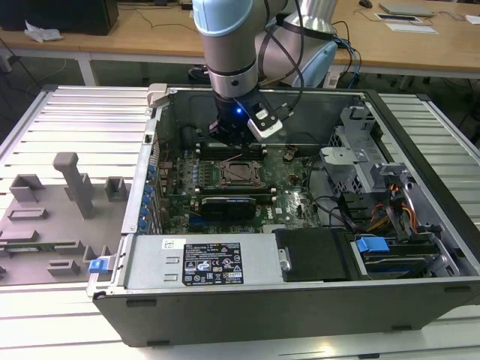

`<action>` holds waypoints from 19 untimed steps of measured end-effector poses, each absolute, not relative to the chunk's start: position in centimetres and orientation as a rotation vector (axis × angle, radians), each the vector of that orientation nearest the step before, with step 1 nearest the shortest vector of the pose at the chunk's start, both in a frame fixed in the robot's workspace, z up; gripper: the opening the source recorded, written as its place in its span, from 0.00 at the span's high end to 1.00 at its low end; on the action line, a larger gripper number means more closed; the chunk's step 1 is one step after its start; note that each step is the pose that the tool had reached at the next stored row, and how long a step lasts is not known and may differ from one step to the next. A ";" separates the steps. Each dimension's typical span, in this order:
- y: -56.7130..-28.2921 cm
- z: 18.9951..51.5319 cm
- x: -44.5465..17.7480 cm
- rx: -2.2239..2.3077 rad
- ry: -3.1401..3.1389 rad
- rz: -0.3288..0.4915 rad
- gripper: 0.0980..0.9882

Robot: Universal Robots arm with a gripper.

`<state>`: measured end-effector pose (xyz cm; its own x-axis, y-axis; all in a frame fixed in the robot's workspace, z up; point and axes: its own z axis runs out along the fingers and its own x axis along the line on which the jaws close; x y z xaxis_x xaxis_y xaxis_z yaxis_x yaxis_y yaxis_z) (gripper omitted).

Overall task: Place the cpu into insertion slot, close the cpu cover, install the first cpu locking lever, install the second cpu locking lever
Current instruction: 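Install the first cpu locking lever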

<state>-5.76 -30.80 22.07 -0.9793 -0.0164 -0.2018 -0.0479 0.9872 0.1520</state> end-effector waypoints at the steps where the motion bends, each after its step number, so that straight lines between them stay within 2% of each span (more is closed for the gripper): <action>1: -30.8 22.0 -5.8 -0.048 2.930 0.231 0.99; 19: -29.4 21.0 -5.8 0.099 2.905 0.198 0.99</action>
